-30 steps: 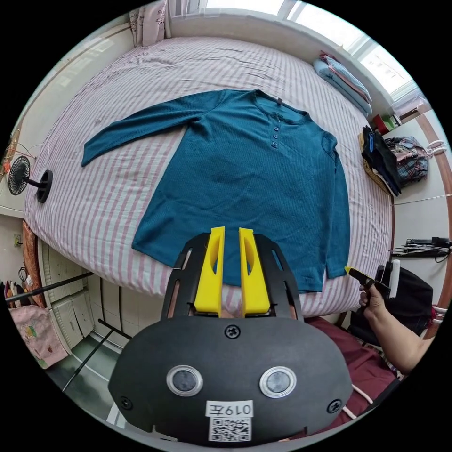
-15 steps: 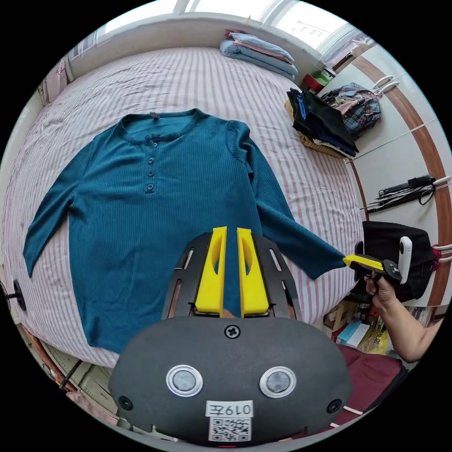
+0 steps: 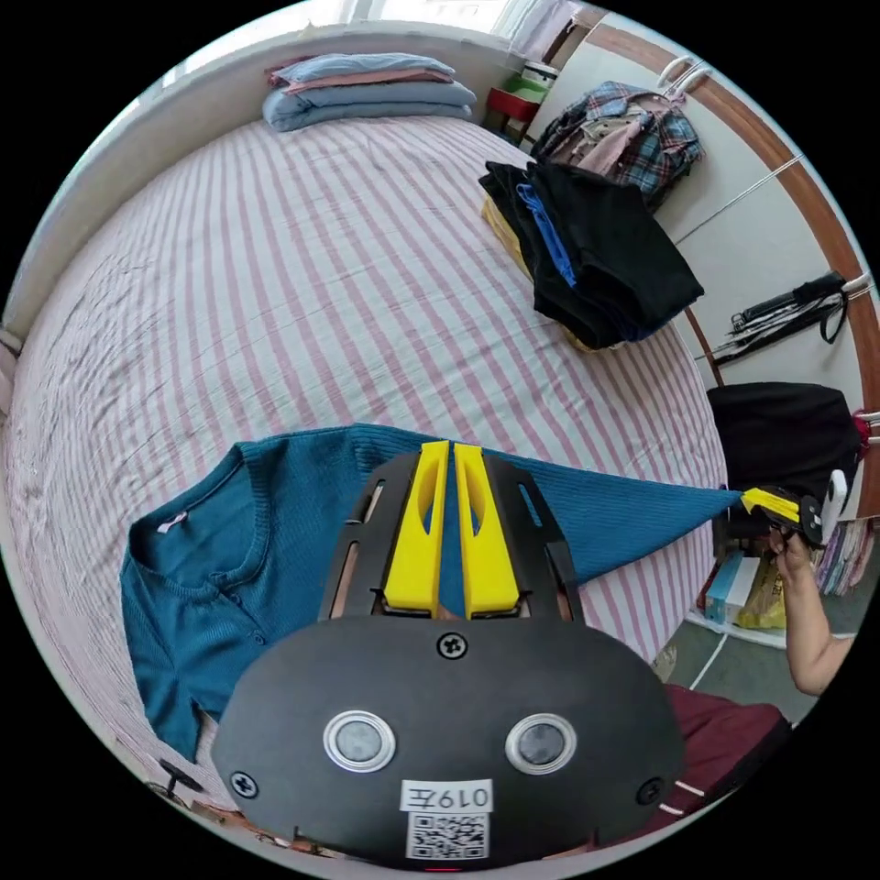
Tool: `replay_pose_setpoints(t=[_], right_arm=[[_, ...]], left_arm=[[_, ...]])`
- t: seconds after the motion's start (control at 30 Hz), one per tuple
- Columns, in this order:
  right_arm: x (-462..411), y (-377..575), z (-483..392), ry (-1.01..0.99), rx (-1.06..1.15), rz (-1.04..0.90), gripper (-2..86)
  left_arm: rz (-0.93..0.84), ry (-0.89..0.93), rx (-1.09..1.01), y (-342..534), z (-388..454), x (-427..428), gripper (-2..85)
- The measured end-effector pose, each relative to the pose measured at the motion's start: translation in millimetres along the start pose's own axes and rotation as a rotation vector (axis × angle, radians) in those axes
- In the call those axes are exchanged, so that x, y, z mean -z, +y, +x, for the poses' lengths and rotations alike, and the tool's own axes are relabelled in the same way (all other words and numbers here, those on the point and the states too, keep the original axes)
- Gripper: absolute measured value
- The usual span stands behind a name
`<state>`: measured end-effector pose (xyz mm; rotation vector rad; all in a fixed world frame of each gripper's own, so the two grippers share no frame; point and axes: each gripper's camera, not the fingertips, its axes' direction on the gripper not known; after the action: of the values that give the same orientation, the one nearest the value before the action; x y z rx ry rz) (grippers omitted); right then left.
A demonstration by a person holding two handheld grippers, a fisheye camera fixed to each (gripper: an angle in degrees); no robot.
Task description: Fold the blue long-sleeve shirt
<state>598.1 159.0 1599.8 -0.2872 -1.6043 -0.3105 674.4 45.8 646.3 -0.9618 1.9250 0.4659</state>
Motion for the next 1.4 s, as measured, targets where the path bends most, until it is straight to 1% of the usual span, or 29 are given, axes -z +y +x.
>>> replay_pose_setpoints(t=[0.03,0.1,0.13,0.2,0.3,0.4,0.5,0.57,0.63,0.7,0.73,0.77,0.83,0.9,1.03,1.3,1.4], right_arm=[[-2,-2,7,-0.006,-0.01,-0.006,-0.9],[-9,-11,38,-0.11,-0.086,-0.041,-0.9],[-9,-13,46,-0.13,-0.119,-0.046,-0.9],[-11,-19,76,-0.274,-0.224,-0.075,-0.9],[-8,-22,101,-0.356,-0.297,-0.06,-0.9],[0,-28,107,-0.27,-0.234,-0.061,-0.8],[3,-35,103,-0.146,-0.156,-0.085,-0.7],[-2,-40,99,-0.112,-0.105,-0.115,-0.6],[-11,-45,97,-0.101,-0.076,-0.155,-0.6],[-22,-51,96,-0.062,-0.039,-0.209,-0.6],[-24,-52,97,-0.056,-0.035,-0.218,-0.6],[-25,-54,100,-0.052,-0.035,-0.219,-0.6],[-24,-57,106,-0.063,-0.048,-0.207,-0.6],[-21,-59,114,-0.085,-0.072,-0.19,-0.6],[-18,-60,122,-0.093,-0.088,-0.185,-0.6],[-17,-71,131,-0.1,-0.097,-0.182,-0.6],[-15,-74,134,-0.109,-0.099,-0.177,-0.6]], left_arm=[[-0.06,0.05,-0.011,-17,6,-11,1.0],[-0.118,0.067,-0.01,-36,14,-24,1.0],[-0.145,0.066,-0.002,-46,20,-32,1.0],[-0.186,0.061,0.005,-60,30,-45,1.1],[-0.159,-0.017,-0.011,-79,48,-56,1.0],[-0.095,-0.051,-0.012,-97,64,-60,0.9],[-0.089,-0.138,-0.076,-117,89,-67,0.9],[-0.081,-0.224,-0.161,-129,111,-69,1.0],[-0.102,-0.323,-0.297,-142,137,-73,1.4],[-0.074,-0.363,-0.409,-147,153,-70,2.0],[-0.08,-0.357,-0.489,-152,162,-69,2.6],[-0.088,-0.362,-0.522,-155,165,-68,3.0],[-0.116,-0.368,-0.631,-170,175,-67,5.2],[-0.166,-0.365,-0.687,-185,180,-69,7.2],[-0.259,-0.368,-0.812,-219,196,-76,7.5],[-0.445,-0.427,-0.949,-261,221,-106,5.7],[-0.449,-0.43,-0.952,-273,227,-112,3.9]])
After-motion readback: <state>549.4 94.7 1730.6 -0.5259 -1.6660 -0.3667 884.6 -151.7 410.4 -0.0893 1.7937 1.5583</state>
